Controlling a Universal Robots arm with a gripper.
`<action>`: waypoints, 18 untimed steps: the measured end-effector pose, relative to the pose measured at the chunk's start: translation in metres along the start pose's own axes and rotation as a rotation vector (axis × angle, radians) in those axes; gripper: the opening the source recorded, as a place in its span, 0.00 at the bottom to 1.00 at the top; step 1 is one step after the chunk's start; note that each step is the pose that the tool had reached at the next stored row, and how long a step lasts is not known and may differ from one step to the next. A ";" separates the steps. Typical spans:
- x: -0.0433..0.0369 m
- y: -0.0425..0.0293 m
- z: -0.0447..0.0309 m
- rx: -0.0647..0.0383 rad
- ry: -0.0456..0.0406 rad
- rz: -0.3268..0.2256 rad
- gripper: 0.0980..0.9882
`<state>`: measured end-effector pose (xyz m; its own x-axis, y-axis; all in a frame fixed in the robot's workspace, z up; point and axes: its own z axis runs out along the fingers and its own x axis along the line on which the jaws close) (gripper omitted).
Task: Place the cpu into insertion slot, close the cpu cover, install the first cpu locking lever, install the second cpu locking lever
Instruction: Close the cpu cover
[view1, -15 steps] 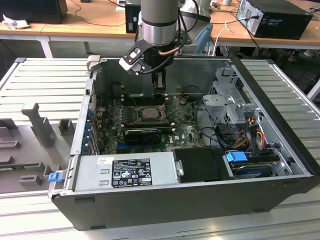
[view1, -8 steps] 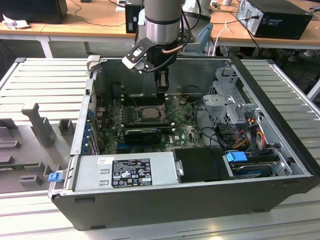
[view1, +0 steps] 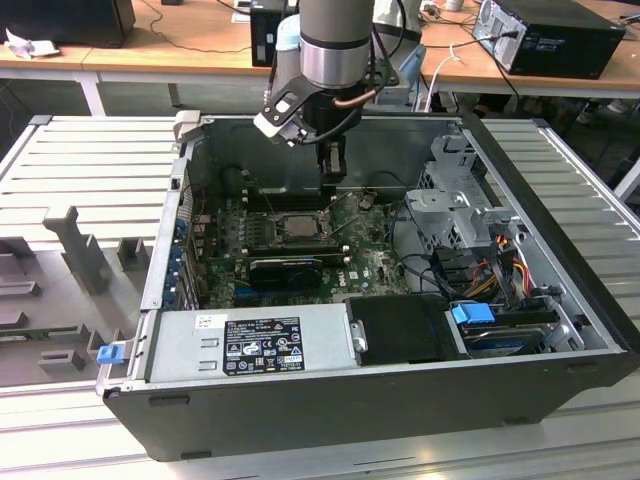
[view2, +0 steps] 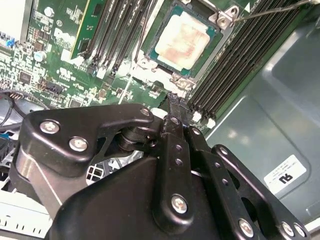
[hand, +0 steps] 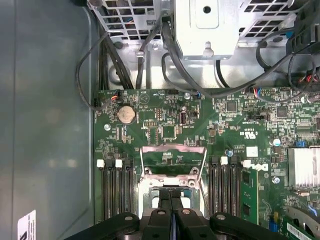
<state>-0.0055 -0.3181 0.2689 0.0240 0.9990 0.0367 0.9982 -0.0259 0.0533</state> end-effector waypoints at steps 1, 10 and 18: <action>0.0000 0.0011 0.0001 0.000 0.0000 0.000 0.01; 0.0007 0.0220 0.0012 0.005 -0.0001 0.000 0.01; 0.0011 0.0364 0.0020 0.007 -0.0002 0.000 0.01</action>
<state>0.0310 -0.3179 0.2689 0.0243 0.9990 0.0365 0.9986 -0.0260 0.0464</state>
